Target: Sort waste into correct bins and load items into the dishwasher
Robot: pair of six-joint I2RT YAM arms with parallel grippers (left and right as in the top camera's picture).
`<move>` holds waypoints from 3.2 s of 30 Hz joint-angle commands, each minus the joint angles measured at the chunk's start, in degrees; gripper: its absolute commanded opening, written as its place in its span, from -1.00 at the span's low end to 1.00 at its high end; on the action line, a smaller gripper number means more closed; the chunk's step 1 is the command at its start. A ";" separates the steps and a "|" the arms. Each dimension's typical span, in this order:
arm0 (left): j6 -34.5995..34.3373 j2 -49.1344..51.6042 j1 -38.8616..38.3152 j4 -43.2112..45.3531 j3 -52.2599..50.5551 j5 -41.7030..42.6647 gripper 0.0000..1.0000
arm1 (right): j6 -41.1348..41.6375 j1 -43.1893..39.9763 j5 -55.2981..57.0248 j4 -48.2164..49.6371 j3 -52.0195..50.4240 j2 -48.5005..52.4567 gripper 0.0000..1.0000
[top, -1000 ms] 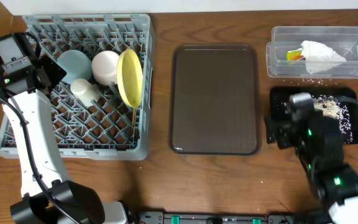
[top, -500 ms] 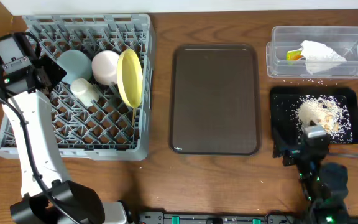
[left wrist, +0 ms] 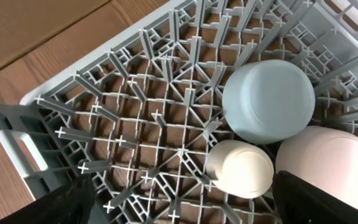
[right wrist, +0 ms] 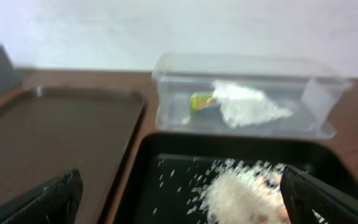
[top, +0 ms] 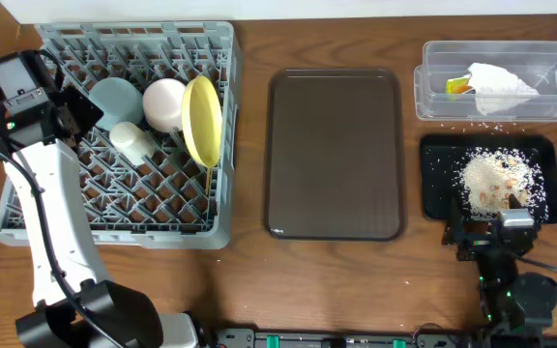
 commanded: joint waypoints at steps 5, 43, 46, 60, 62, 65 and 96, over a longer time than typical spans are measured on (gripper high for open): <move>-0.09 0.20 0.04 -0.24 0.15 -0.50 0.84 | -0.63 -2.73 -0.42 -0.26 -0.07 -1.86 0.98; -0.09 0.20 0.02 -0.24 0.15 -0.50 0.84 | -3.80 -2.69 -0.39 -0.26 -0.07 -1.86 0.99; -0.09 0.20 0.04 -0.24 0.15 -0.50 0.85 | -3.82 -2.67 -0.39 -0.26 -0.07 -1.86 0.99; -0.07 0.66 0.04 -3.48 0.15 -0.09 0.84 | -3.82 -2.69 -0.39 -0.24 -0.07 -1.86 0.99; -0.09 0.37 0.02 -6.62 0.15 0.79 0.84 | -3.80 -2.67 -0.39 -0.24 -0.07 -1.86 0.99; -0.09 0.00 -0.04 -10.80 -0.94 5.07 0.84 | -3.80 -2.69 -0.39 -0.24 -0.07 -1.84 0.99; 2.75 -32.20 -6.32 53.83 -72.13 12.26 0.85 | -3.80 -2.67 -0.39 -0.24 -0.07 -1.86 0.98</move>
